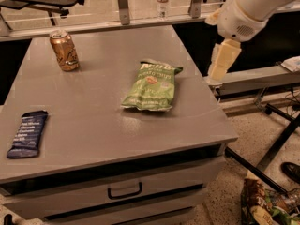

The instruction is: Pick green jalapeno chip bag

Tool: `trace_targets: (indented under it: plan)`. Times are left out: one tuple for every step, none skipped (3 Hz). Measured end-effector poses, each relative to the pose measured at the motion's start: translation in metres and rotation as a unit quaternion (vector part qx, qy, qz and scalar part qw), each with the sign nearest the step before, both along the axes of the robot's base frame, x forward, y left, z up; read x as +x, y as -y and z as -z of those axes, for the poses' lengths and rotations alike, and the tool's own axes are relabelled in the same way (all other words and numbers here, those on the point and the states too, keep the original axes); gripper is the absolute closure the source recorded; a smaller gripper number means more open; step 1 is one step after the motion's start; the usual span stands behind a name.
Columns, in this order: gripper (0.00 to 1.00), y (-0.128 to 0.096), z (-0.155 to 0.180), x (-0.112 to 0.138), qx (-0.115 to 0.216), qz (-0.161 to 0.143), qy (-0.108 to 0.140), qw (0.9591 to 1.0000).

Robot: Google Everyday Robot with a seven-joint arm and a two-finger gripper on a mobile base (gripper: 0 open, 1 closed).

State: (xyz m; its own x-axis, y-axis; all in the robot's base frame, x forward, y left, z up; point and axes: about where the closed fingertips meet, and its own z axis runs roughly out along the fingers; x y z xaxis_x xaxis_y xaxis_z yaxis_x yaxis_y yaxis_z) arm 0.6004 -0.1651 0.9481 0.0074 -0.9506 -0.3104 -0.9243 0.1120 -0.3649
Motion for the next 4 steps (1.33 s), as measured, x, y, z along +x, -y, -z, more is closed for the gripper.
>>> trace_targets:
  plan:
    - [0.00,-0.027,0.019,0.055,0.009,-0.027,0.005,0.9996]
    - [0.00,-0.051,0.049,0.110,0.030,-0.045,-0.001,0.9985]
    - [0.00,-0.051,0.049,0.110,0.030,-0.045,-0.001,0.9985]
    - [0.00,-0.065,0.064,0.103,0.027,-0.087,-0.025,0.9955]
